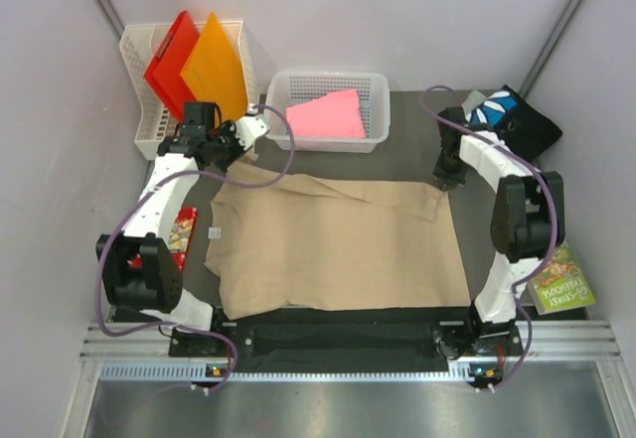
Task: Fold and stack the t-shirts
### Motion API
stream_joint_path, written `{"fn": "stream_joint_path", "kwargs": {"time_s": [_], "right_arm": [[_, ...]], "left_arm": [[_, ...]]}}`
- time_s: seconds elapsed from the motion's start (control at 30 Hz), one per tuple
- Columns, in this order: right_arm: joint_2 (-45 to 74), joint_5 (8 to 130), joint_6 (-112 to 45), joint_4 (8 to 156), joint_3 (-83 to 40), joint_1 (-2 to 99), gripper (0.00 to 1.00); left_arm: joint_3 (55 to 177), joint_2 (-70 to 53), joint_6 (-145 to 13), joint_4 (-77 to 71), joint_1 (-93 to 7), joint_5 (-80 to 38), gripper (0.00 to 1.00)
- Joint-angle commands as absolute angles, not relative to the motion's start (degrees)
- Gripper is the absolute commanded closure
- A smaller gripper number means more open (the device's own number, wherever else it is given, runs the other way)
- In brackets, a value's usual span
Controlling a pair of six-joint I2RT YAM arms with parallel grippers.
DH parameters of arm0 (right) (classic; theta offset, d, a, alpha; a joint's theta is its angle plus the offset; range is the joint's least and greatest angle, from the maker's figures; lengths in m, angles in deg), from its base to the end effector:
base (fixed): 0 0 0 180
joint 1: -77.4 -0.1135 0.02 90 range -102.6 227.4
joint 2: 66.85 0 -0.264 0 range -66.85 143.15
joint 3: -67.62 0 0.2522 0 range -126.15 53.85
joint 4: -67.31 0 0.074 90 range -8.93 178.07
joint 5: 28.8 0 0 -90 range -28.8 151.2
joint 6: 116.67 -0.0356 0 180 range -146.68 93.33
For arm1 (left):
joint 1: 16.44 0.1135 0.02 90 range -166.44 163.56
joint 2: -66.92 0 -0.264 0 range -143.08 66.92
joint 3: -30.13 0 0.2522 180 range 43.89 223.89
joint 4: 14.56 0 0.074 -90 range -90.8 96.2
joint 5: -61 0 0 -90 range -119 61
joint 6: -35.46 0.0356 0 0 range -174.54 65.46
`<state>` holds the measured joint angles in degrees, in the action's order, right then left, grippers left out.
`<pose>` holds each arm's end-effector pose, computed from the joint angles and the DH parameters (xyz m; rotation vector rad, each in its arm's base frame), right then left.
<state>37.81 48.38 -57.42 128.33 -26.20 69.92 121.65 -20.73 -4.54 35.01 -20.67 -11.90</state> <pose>0.3663 0.0401 0.2182 0.6066 2.6999 -0.1491 0.3346 -0.0352 0.3170 1.1839 2.0005 0.0459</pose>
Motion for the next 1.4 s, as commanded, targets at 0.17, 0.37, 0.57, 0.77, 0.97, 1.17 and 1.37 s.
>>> {"fn": "stream_joint_path", "kwargs": {"time_s": [0.17, 0.37, 0.57, 0.77, 0.97, 1.17, 1.37], "right_arm": [[42.5, 39.8, -53.5, 131.7, -39.4, 71.3, 0.25], [28.3, 49.0, -56.2, 125.3, -23.2, 70.3, 0.47], [23.6, 52.4, -57.4, 122.5, -11.0, 68.9, 0.52], [26.5, 54.4, -57.5, 119.9, -9.3, 68.9, 0.55], [30.1, 56.1, -57.8, 118.8, -11.8, 68.8, 0.59], [31.9, 56.6, -57.9, 118.2, -13.4, 68.7, 0.61], [33.4, 57.1, -58.3, 117.5, -13.7, 68.2, 0.66]], "left_arm": [[119.6, -17.5, -3.2, 31.7, -20.7, -10.4, 1.00], [119.7, -17.5, -4.0, 31.8, -20.6, -9.9, 1.00], [118.5, -16.2, -4.5, 31.5, -20.7, -9.0, 1.00], [117.2, -15.1, -4.5, 31.7, -20.7, -9.4, 1.00], [116.5, -13.4, -4.6, 32.5, -20.7, -9.8, 1.00], [115.6, -12.5, -4.4, 33.0, -20.7, -10.8, 1.00], [114.6, -11.7, -4.4, 32.9, -20.6, -10.8, 1.00]]}}
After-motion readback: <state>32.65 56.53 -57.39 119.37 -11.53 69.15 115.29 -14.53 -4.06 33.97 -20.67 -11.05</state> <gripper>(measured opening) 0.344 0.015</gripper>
